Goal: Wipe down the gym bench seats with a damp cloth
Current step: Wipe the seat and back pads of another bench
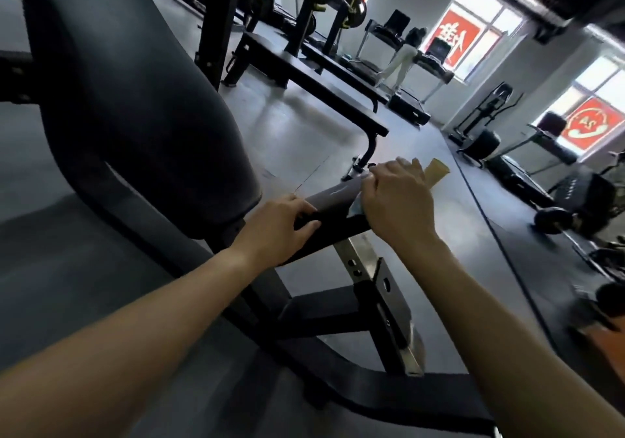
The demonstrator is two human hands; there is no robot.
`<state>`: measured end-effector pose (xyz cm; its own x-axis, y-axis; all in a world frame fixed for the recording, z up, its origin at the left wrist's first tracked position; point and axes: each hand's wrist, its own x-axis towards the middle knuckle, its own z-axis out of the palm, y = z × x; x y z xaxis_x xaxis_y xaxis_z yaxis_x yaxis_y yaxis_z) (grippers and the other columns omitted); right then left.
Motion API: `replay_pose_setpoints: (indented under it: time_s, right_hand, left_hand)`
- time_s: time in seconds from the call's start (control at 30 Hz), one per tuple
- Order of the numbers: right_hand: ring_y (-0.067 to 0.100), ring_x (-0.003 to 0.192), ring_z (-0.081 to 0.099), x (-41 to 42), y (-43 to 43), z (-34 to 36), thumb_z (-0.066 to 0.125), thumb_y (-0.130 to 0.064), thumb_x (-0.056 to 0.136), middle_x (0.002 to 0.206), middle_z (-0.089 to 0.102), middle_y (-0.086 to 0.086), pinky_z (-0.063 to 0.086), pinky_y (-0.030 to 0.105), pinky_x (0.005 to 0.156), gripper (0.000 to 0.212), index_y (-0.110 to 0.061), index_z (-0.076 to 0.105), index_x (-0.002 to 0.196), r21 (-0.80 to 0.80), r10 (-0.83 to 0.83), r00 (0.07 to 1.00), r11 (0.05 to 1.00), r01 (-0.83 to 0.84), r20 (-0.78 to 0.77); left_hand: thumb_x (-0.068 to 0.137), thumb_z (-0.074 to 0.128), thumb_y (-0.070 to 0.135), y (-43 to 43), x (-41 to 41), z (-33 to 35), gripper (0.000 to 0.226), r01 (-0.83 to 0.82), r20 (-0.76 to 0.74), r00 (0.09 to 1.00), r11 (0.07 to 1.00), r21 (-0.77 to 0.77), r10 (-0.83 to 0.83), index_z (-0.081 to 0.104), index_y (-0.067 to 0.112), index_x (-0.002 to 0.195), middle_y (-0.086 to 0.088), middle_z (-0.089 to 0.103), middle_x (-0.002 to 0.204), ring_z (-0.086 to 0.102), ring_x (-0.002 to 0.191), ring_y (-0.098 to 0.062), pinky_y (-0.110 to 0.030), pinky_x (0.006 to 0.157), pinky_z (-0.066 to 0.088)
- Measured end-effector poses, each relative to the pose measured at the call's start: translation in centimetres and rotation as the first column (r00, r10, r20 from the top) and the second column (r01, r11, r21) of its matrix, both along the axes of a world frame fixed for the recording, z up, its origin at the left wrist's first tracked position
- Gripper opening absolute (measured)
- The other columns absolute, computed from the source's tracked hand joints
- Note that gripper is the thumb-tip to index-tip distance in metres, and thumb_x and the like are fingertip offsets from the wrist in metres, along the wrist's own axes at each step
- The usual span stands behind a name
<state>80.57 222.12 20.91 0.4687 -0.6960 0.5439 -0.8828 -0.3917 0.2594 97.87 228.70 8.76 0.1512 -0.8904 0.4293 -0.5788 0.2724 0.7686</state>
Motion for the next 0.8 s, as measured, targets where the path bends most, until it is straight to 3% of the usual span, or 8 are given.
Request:
replay_pose_setpoints:
  time_s: [0.17,0.3,0.4,0.43,0.53,0.6,0.7,0.8]
  right_hand:
    - [0.031,0.13,0.052,1.8,2.3,-1.5,0.036,-0.031,0.098,0.123,0.069,0.014,0.021,0.044,0.124,0.045,-0.008,0.073,0.113,0.022,0.003,0.966,1.0,0.003,-0.257]
    - [0.032,0.132,0.052,2.5,3.1,-1.4,0.025,-0.034,0.098,0.127,0.068,0.01,0.017,0.042,0.125,0.054,-0.013,0.069,0.121,0.095,0.035,0.894,0.995,0.009,-0.448]
    - [0.03,0.139,0.046,2.8,2.0,0.5,0.017,-0.039,0.098,0.136,0.065,0.004,0.018,0.044,0.124,0.061,-0.02,0.068,0.126,0.141,-0.051,0.876,0.981,0.134,-0.48]
    - [0.03,0.141,0.044,3.0,1.0,1.3,0.018,-0.041,0.096,0.139,0.063,0.003,0.018,0.045,0.123,0.061,-0.022,0.067,0.128,0.146,-0.108,0.861,0.968,0.206,-0.496]
    - [0.036,0.141,0.043,3.7,-1.6,2.6,0.028,-0.052,0.088,0.139,0.062,0.007,0.021,0.048,0.123,0.065,-0.021,0.066,0.13,0.141,-0.256,0.776,0.904,0.403,-0.576]
    - [0.036,0.14,0.043,4.8,-2.4,2.3,0.034,-0.046,0.093,0.136,0.063,0.011,0.022,0.048,0.123,0.056,-0.016,0.067,0.127,0.154,-0.317,0.77,0.87,0.469,-0.553]
    - [0.035,0.139,0.041,6.1,-1.7,1.1,0.041,-0.039,0.099,0.137,0.061,0.014,0.024,0.047,0.122,0.046,-0.011,0.066,0.126,0.167,-0.342,0.807,0.868,0.468,-0.481]
    - [0.032,0.135,0.045,7.4,-0.6,-0.6,0.034,-0.036,0.101,0.137,0.061,0.01,0.026,0.045,0.119,0.046,-0.015,0.065,0.127,0.198,-0.243,0.818,0.898,0.393,-0.521]
  left_hand:
    - [0.096,0.069,0.039,-0.8,1.5,0.6,0.027,0.085,-0.004,0.996,0.996,0.038,-0.085,0.076,0.028,0.12,0.015,0.069,0.111,0.065,0.099,-0.004,-0.034,0.094,0.056]
    - [0.096,0.07,0.038,-1.2,1.8,0.6,0.028,0.104,0.0,0.995,0.994,0.025,-0.105,0.076,0.028,0.121,0.013,0.069,0.114,0.065,0.102,-0.007,-0.03,0.093,0.054]
    - [0.095,0.07,0.039,-1.8,2.4,0.4,0.027,0.133,0.018,0.991,0.991,0.031,-0.133,0.076,0.029,0.119,0.015,0.068,0.11,0.061,0.095,-0.004,-0.013,0.079,0.044]
    - [0.095,0.071,0.038,-2.0,2.6,0.4,0.026,0.164,0.0,0.986,0.986,0.033,-0.164,0.077,0.028,0.118,0.015,0.068,0.109,0.062,0.095,-0.004,-0.013,0.08,0.045]
    - [0.095,0.072,0.038,-2.5,3.3,0.0,0.027,0.266,-0.026,0.964,0.963,0.046,-0.265,0.078,0.026,0.117,0.015,0.067,0.106,0.065,0.097,-0.007,-0.032,0.091,0.055]
    - [0.095,0.072,0.037,-2.9,4.0,-0.2,0.027,0.311,-0.031,0.95,0.949,0.049,-0.31,0.078,0.025,0.118,0.015,0.067,0.105,0.065,0.095,-0.006,-0.035,0.091,0.056]
    - [0.096,0.072,0.034,-3.2,4.3,-0.4,0.027,0.356,-0.039,0.934,0.934,0.026,-0.355,0.077,0.025,0.12,0.016,0.066,0.106,0.066,0.093,-0.003,-0.032,0.091,0.056]
    - [0.096,0.07,0.039,-3.6,4.7,-0.9,0.024,0.376,-0.021,0.926,0.927,0.009,-0.376,0.077,0.03,0.117,0.017,0.064,0.103,0.064,0.088,-0.004,-0.036,0.086,0.057]
